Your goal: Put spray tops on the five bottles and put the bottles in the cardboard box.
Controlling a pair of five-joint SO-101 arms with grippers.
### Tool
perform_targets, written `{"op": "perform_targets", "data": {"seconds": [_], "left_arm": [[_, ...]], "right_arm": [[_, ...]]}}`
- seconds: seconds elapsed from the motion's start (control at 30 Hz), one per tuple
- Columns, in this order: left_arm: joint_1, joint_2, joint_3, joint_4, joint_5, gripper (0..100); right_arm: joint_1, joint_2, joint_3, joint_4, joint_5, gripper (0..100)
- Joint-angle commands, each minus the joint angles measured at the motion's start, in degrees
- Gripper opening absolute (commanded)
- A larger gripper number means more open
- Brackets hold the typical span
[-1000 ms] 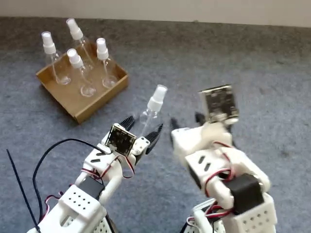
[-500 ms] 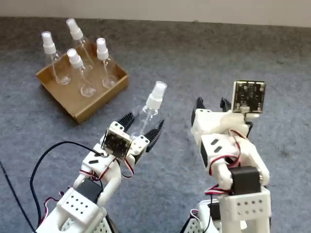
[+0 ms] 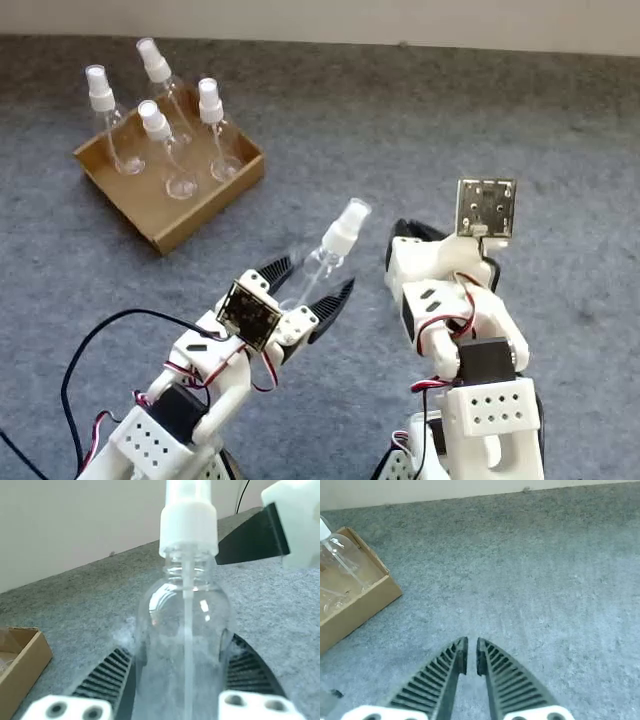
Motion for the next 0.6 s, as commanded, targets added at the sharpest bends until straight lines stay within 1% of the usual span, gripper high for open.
{"op": "perform_targets", "data": {"seconds": [0.0,0.17,0.4,0.57], "left_arm": [[1.2,-2.1,1.1,1.7,-0.3,8],[1.2,-2.1,1.1,2.7,-0.3,8],[1.1,-2.1,1.1,2.7,-0.3,8],[0.7,-2.1,1.1,2.7,-0.3,8]], "right_arm": [[0.7,-0.7,-0.7,-6.4,0.4,2.4],[0.0,-0.7,-0.8,-9.5,0.2,1.9],[-6.5,-0.7,-2.5,-9.6,0.4,1.9],[-9.8,-0.7,-4.8,-9.5,0.4,1.9]]}}
